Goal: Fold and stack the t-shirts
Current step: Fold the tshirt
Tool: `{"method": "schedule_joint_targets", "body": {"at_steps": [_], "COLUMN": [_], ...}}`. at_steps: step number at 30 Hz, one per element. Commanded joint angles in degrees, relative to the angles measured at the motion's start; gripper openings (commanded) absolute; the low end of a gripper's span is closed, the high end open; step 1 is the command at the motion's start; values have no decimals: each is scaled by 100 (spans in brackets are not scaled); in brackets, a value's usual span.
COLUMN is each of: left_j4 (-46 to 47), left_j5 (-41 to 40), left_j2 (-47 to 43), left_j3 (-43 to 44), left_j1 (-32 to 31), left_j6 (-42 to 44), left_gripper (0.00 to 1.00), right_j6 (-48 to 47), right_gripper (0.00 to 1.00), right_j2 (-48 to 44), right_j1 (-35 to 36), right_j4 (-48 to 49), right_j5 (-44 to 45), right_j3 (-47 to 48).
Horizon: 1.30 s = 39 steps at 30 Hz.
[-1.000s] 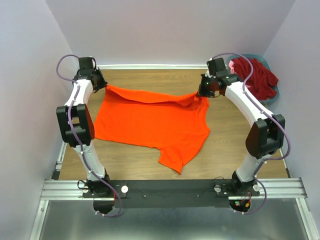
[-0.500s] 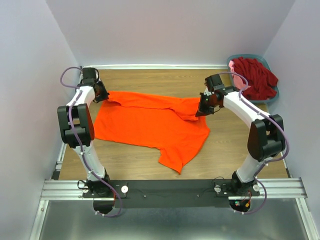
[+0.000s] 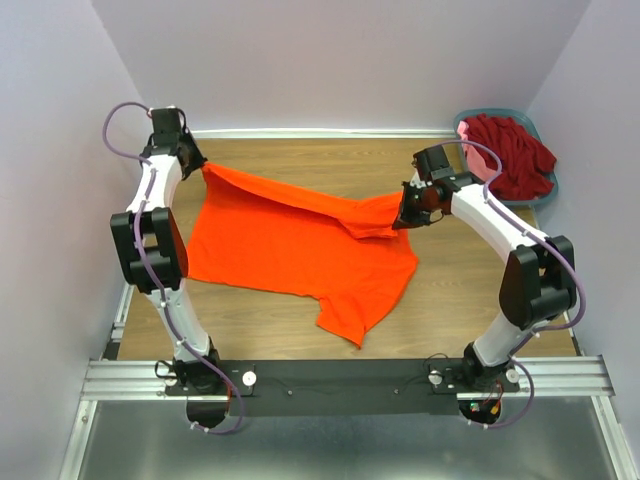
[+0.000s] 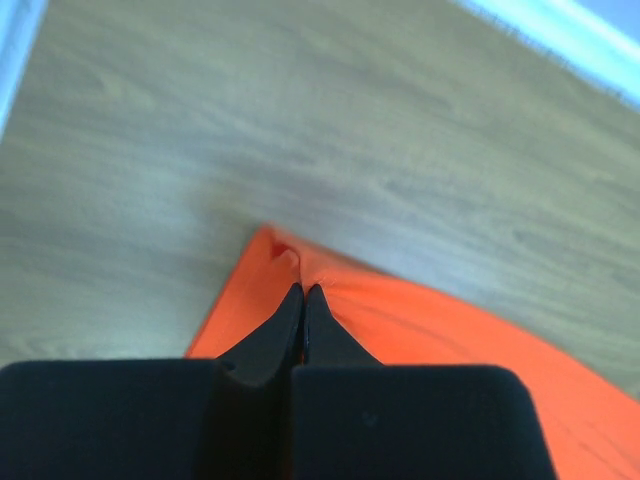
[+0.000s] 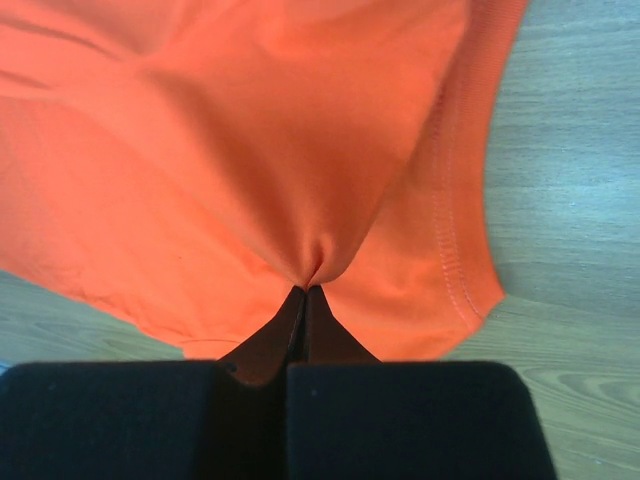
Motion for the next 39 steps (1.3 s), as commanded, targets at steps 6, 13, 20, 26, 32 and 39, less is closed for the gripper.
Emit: {"method": "schedule_joint_targets", "body": {"at_steps": [6, 13, 20, 26, 32, 39], "left_j4": [-8, 273, 484, 555, 520, 405], "left_j5": [-257, -265, -265, -519, -907, -1117], "left_j2": [584, 601, 663, 522, 101, -549], "left_j3": [164, -346, -574, -881, -1014, -944], "left_j1": [72, 72, 72, 81, 98, 55], "left_j6": [205, 178, 169, 73, -33, -68], "left_gripper": [0, 0, 0, 8, 39, 61], "right_j6": [47, 82, 82, 91, 38, -33], "right_gripper": [1, 1, 1, 13, 62, 67], "right_j2": [-161, -144, -12, 15, -319, 111], "right_j1": [8, -1, 8, -1, -27, -431], "right_j4": [-12, 94, 269, 358, 349, 542], "right_j5": [270, 200, 208, 200, 638, 780], "right_j3": [-323, -587, -772, -842, -545, 291]}}
